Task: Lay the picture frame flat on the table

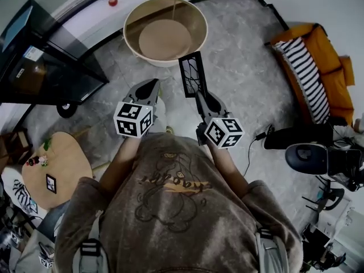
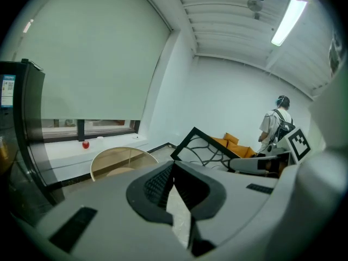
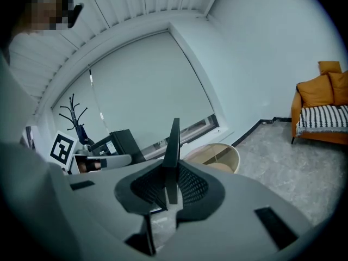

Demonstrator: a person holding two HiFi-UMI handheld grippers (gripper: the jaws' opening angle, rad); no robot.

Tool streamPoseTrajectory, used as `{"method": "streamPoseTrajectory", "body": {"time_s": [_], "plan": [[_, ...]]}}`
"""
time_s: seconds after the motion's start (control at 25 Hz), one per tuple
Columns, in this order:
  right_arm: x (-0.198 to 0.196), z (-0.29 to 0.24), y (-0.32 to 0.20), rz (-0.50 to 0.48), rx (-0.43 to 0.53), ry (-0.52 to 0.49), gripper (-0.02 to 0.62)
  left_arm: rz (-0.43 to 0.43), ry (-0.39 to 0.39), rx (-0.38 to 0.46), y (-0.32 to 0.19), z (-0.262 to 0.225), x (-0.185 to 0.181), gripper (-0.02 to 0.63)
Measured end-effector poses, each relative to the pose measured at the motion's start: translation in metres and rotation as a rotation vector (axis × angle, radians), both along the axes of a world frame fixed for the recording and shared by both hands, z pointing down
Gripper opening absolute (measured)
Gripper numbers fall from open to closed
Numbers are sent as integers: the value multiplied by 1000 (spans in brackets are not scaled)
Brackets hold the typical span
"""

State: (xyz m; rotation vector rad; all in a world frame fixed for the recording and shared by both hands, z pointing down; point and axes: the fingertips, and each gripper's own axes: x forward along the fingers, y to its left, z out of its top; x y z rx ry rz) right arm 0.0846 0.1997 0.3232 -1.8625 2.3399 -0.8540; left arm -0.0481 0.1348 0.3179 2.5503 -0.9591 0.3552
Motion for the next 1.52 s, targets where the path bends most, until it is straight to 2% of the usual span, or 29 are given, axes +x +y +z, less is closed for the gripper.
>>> {"method": "streamPoseTrajectory", "body": {"time_s": [0.44,1.0,1.52], "plan": [[12,18,-67,8,-39,-12,83,22,-18,-40,-72,20,16,17],[16,21,-194,19,-81,-22,83,70,-36,-84,-201,24,34,17],[21,16,-300,26,-82,-21,83,119,-26,-67,-307,17,47,17]]}}
